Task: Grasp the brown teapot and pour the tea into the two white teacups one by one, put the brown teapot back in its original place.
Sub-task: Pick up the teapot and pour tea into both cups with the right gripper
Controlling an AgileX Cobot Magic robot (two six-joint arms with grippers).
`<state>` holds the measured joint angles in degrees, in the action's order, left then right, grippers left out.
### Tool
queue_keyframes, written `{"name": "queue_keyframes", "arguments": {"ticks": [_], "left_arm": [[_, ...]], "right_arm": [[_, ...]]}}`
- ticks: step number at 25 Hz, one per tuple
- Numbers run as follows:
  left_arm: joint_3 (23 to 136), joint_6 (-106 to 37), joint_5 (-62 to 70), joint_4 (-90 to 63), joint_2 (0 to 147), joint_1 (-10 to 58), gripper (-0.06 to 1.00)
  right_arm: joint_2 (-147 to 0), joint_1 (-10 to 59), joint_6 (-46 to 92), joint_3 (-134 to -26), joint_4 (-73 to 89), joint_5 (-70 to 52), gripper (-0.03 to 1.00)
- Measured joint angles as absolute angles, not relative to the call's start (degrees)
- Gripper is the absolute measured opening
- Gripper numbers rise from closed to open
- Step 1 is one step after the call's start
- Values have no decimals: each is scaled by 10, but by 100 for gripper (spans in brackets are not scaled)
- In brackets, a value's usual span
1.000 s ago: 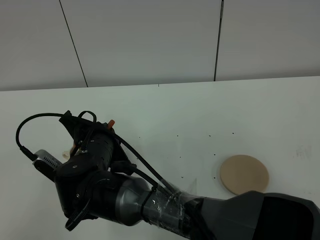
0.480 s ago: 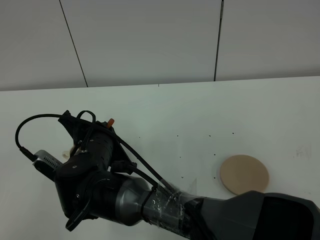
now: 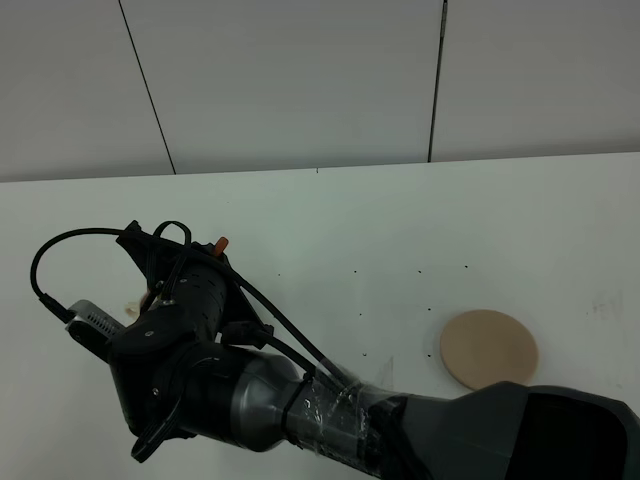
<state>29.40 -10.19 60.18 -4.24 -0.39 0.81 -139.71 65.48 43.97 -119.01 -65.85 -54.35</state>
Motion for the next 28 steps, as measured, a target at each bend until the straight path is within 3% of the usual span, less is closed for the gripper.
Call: {"name": "queue_keyframes", "arguments": {"ticks": [28], "left_arm": [[294,-102,602,-42,-4,8,43]], "right_arm": [[-1397,655,441,-1190,-639,-543,9]]}}
